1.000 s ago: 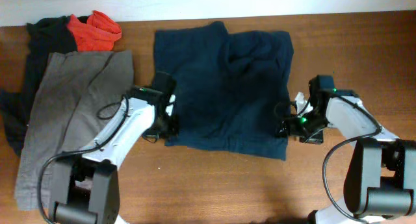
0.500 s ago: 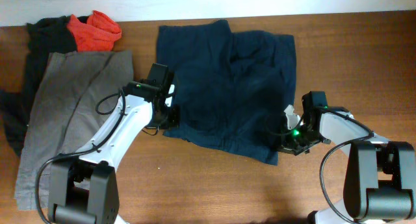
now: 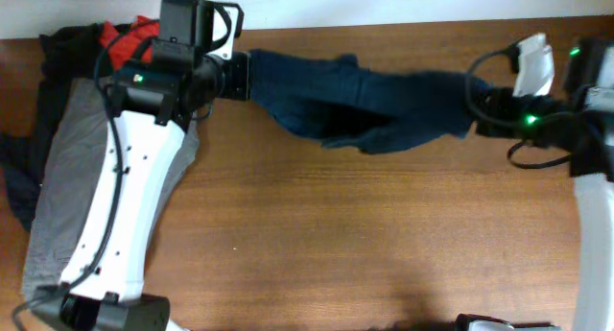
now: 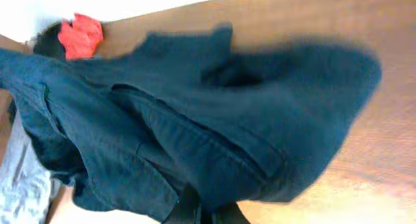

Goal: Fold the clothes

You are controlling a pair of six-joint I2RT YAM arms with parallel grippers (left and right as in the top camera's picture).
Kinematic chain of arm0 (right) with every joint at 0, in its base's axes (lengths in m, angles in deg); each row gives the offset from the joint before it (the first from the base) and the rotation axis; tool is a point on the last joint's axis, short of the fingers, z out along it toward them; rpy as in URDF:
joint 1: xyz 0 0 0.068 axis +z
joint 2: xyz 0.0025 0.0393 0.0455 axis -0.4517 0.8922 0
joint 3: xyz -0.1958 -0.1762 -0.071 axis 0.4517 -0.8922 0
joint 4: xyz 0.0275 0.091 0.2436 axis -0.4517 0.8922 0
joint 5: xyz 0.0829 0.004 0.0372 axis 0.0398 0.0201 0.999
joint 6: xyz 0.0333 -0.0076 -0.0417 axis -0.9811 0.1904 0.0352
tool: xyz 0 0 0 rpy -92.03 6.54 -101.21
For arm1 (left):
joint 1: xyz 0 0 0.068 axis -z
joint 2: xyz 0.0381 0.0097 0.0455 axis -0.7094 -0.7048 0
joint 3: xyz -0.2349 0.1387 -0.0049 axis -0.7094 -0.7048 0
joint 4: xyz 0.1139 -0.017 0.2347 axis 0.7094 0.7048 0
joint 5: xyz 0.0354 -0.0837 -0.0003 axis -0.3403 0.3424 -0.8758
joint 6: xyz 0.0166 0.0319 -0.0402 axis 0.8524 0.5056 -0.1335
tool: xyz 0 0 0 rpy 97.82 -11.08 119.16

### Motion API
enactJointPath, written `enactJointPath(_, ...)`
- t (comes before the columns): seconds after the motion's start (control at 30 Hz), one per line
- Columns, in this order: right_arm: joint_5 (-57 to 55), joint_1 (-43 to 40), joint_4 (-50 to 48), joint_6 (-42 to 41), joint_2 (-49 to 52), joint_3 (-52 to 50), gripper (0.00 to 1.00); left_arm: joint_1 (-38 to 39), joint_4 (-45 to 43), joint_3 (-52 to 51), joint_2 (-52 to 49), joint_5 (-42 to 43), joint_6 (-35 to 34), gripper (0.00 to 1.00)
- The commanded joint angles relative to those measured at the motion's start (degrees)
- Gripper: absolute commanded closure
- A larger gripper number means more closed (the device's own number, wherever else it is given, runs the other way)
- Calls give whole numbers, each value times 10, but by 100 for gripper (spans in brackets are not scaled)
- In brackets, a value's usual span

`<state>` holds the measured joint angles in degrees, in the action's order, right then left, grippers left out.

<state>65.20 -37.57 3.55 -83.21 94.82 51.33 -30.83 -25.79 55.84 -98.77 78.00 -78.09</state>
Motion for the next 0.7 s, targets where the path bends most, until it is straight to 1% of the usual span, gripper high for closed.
enactJointPath(0.0, -118, -18, 33, 15, -4, 75, 96, -31, 1, 26, 35, -134, 17, 99)
enactJointPath(0.07, -118, -18, 60, 19, -4, 125, 96, -40, 2, 44, 56, -149, 21, 99)
enactJointPath(0.2, -118, -18, 124, 19, -5, 210, 96, -45, 3, 73, 121, -151, 41, 99)
enactJointPath(0.23, -118, -18, 154, 19, -5, 243, 96, -44, 3, 75, 153, -153, 45, 99)
enactJointPath(0.33, -118, -18, 197, 19, -10, 287, 96, -44, 12, 75, 204, -153, 45, 99)
enactJointPath(0.4, -116, -18, 252, 17, -28, 328, 96, -44, 39, 75, 257, -153, 45, 99)
enactJointPath(0.53, -116, -18, 301, 2, -57, 355, 96, -44, 80, 75, 297, -142, 44, 99)
enactJointPath(0.67, -117, -18, 301, -22, -100, 355, 96, -44, 109, 75, 305, -116, 40, 99)
